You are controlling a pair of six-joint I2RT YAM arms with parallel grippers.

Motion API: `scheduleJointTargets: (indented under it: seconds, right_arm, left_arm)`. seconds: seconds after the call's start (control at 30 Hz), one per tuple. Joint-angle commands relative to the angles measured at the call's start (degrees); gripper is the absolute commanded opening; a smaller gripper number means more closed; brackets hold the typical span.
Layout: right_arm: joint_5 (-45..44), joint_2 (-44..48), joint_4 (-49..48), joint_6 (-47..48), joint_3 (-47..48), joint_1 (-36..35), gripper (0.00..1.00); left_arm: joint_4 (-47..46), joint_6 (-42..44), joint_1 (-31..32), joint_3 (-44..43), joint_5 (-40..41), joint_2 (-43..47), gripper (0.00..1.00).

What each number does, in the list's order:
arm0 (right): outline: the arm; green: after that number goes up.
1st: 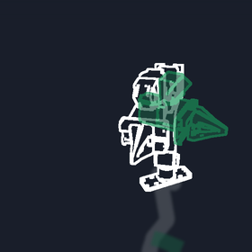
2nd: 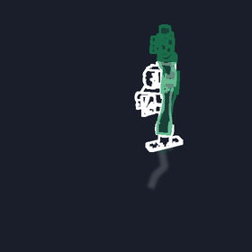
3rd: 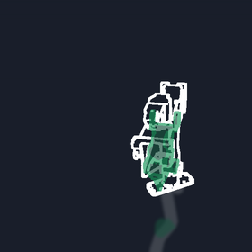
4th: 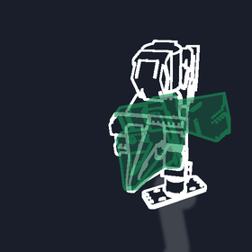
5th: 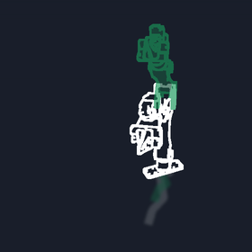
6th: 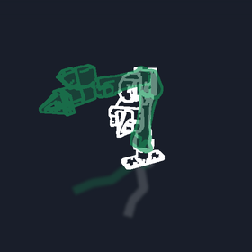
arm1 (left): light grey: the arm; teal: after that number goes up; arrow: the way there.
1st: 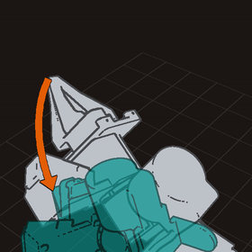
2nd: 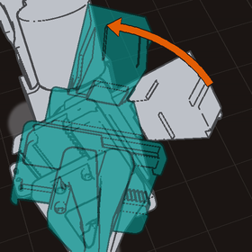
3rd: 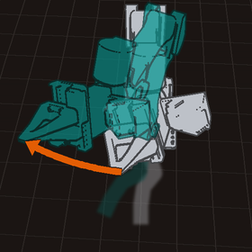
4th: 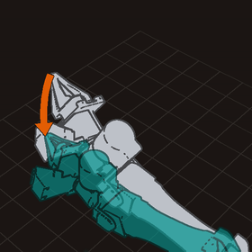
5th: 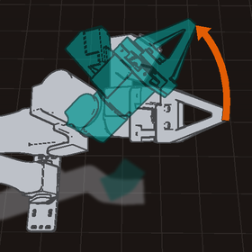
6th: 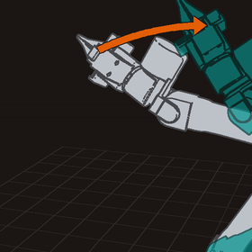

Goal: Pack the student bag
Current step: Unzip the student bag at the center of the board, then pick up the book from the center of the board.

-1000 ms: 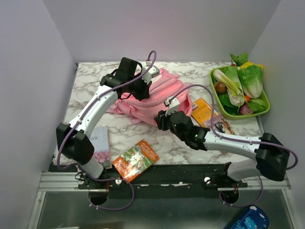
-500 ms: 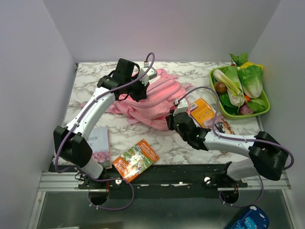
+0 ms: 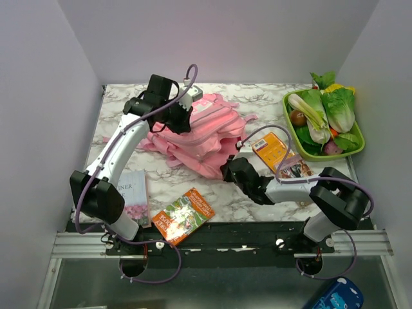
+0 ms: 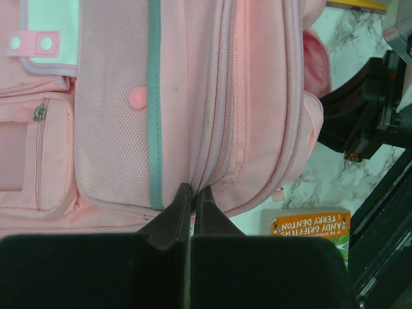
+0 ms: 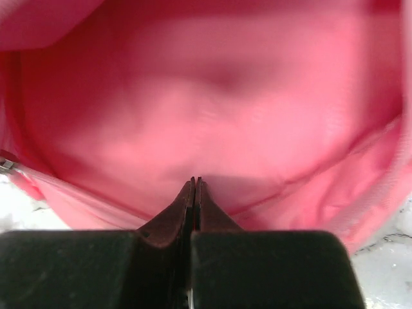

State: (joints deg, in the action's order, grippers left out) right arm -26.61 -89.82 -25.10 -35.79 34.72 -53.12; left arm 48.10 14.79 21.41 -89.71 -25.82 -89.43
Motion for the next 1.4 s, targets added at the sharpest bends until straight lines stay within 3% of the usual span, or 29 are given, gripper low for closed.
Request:
scheduleJointTargets:
  seconds: [0.0,0.23,0.37,0.43,0.53,0.63,0.67,0.9,1.37]
  right_arm:
    - [0.9,-1.7,3.0,-3.1,-5.4,0.4,0.07]
    - [2.1,3.3,2.2,1.9,-5.9,0.4,0.23]
    - [7.2,7.4,-0.4,5.6,-6.8,0.5,0.49]
    - [8.8,11.5,-2.1,7.7,-7.5,0.4,0.55]
    - [15.3,15.4,-4.2,10.9,-8.6,0.4,0.60]
    - [28.4,17.8,-7.7,14.8,-8.9,0.4,0.61]
    - [35.9,17.1,-8.5,15.6,-8.2,0.5,0.61]
    - [55.9,6.3,-2.9,27.1,1.2,-1.6,0.65]
    - [69.4,-12.6,21.4,54.8,26.8,-4.7,0.81]
  left_arm:
    - [-7.0,-4.0,-6.3,-10.7,1.5,-0.6,0.00]
    - [-8.8,-3.4,-7.4,-7.1,-0.9,-1.6,0.00]
    - [-8.7,1.3,-7.2,-0.9,-5.4,1.3,0.00]
    - [-8.8,5.1,-7.2,2.9,-5.4,2.3,0.00]
    - [-10.2,7.4,-7.3,7.6,-3.5,4.5,0.00]
    - [-11.4,8.1,-7.3,10.7,-2.5,6.2,0.00]
    - [-11.5,8.0,-7.3,11.2,-2.2,6.6,0.00]
    - [-13.6,6.4,-7.3,13.2,-1.2,6.5,0.00]
    - [-13.4,6.7,-7.9,12.6,-0.3,5.7,0.00]
